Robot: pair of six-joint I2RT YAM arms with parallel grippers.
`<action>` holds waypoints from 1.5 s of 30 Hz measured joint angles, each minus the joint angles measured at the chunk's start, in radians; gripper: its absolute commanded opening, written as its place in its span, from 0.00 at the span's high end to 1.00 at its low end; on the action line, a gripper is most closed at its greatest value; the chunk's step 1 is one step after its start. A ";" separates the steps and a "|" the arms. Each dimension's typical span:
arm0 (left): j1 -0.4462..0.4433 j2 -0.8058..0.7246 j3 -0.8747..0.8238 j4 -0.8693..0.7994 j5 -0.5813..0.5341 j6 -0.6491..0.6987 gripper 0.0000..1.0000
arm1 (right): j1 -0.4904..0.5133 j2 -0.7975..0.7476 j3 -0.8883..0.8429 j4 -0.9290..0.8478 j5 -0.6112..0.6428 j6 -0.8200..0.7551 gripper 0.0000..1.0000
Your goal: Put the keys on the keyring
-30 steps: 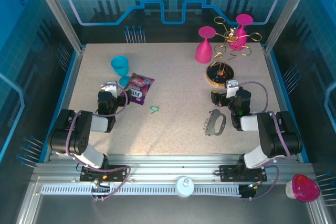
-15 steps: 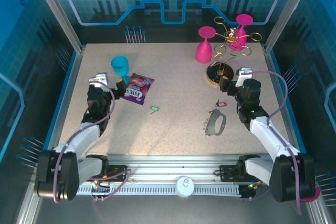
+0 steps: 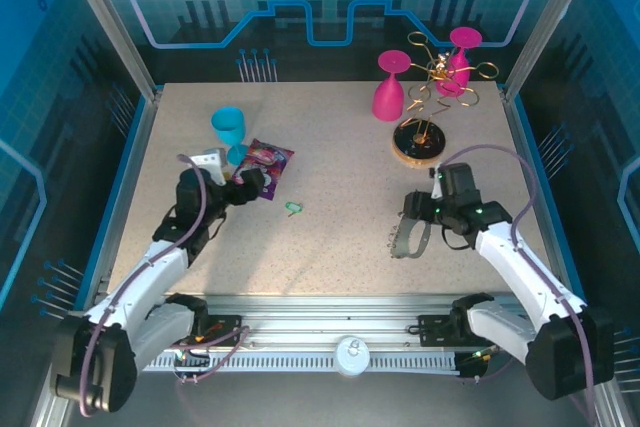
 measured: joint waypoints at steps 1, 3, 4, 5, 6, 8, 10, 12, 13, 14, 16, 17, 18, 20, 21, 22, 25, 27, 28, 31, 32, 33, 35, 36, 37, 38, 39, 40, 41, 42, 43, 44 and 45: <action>-0.041 0.010 0.023 -0.024 0.009 0.004 0.05 | 0.034 0.004 0.006 -0.027 0.001 0.001 0.36; -0.129 0.040 0.093 -0.090 0.030 0.021 0.05 | 0.107 0.020 0.030 -0.084 0.007 0.000 0.35; -0.158 0.055 0.129 -0.120 0.042 0.035 0.05 | 0.132 0.027 0.044 -0.106 0.011 -0.003 0.36; -0.189 0.072 0.177 -0.158 0.055 0.055 0.05 | 0.155 0.035 0.060 -0.126 0.016 -0.012 0.35; -0.212 0.090 0.227 -0.194 0.070 0.077 0.05 | 0.171 0.043 0.078 -0.141 0.020 -0.026 0.33; -0.238 0.119 0.316 -0.246 0.103 0.121 0.03 | 0.187 0.061 0.124 -0.159 0.030 -0.071 0.32; -0.243 0.139 0.377 -0.265 0.132 0.162 0.02 | 0.192 0.083 0.183 -0.160 0.039 -0.145 0.35; -0.243 0.158 0.413 -0.267 0.151 0.194 0.02 | 0.204 0.090 0.226 -0.116 0.050 -0.268 0.35; -0.243 0.166 0.419 -0.266 0.159 0.202 0.02 | 0.213 0.086 0.231 -0.088 0.050 -0.326 0.36; -0.243 0.179 0.422 -0.264 0.167 0.215 0.02 | 0.227 0.079 0.227 -0.054 0.040 -0.408 0.36; -0.243 0.206 0.422 -0.264 0.186 0.226 0.02 | 0.245 0.053 0.192 0.009 0.005 -0.554 0.38; -0.243 0.220 0.422 -0.263 0.193 0.234 0.02 | 0.256 0.035 0.164 0.028 -0.015 -0.635 0.37; -0.243 0.232 0.422 -0.263 0.197 0.241 0.02 | 0.268 0.015 0.130 0.041 -0.026 -0.718 0.38; -0.244 0.238 0.420 -0.261 0.200 0.251 0.02 | 0.286 -0.011 0.081 0.037 -0.032 -0.848 0.41; -0.243 0.235 0.414 -0.251 0.199 0.256 0.02 | 0.291 -0.018 0.063 0.024 -0.028 -0.909 0.42; -0.243 0.230 0.404 -0.238 0.198 0.262 0.02 | 0.296 -0.021 0.053 0.010 -0.016 -0.953 0.43; -0.243 0.196 0.350 -0.195 0.183 0.275 0.02 | 0.308 -0.019 0.046 -0.070 0.042 -1.076 0.46; -0.244 0.176 0.322 -0.189 0.172 0.277 0.02 | 0.338 -0.014 0.040 -0.125 0.094 -1.145 0.49; -0.243 0.169 0.314 -0.186 0.167 0.276 0.02 | 0.353 -0.010 0.034 -0.143 0.113 -1.164 0.50; -0.243 0.147 0.295 -0.164 0.161 0.274 0.02 | 0.422 0.012 -0.010 -0.191 0.177 -1.224 0.56; -0.243 0.141 0.292 -0.155 0.161 0.273 0.02 | 0.437 0.024 -0.026 -0.200 0.191 -1.238 0.57; -0.243 0.135 0.290 -0.147 0.160 0.273 0.02 | 0.446 0.037 -0.038 -0.206 0.201 -1.248 0.59; -0.243 0.127 0.289 -0.138 0.158 0.273 0.02 | 0.452 0.065 -0.050 -0.204 0.219 -1.262 0.59; -0.243 0.125 0.288 -0.135 0.157 0.272 0.02 | 0.452 0.078 -0.054 -0.198 0.223 -1.269 0.59; -0.243 0.123 0.288 -0.134 0.157 0.272 0.02 | 0.452 0.089 -0.056 -0.190 0.223 -1.275 0.60; -0.243 0.121 0.286 -0.132 0.157 0.272 0.02 | 0.452 0.104 -0.057 -0.179 0.222 -1.280 0.60; -0.243 0.121 0.285 -0.129 0.157 0.272 0.02 | 0.452 0.120 -0.057 -0.169 0.222 -1.284 0.60; -0.243 0.121 0.285 -0.128 0.157 0.272 0.02 | 0.452 0.137 -0.057 -0.159 0.222 -1.287 0.60; -0.243 0.121 0.285 -0.127 0.157 0.273 0.02 | 0.452 0.155 -0.057 -0.150 0.219 -1.290 0.60; -0.243 0.120 0.285 -0.127 0.156 0.273 0.02 | 0.452 0.175 -0.057 -0.140 0.215 -1.292 0.60; -0.243 0.119 0.285 -0.127 0.154 0.273 0.02 | 0.452 0.188 -0.058 -0.131 0.214 -1.295 0.60; -0.243 0.119 0.285 -0.127 0.153 0.273 0.02 | 0.452 0.204 -0.058 -0.122 0.212 -1.295 0.60; -0.243 0.118 0.284 -0.127 0.150 0.273 0.02 | 0.452 0.217 -0.058 -0.114 0.211 -1.298 0.60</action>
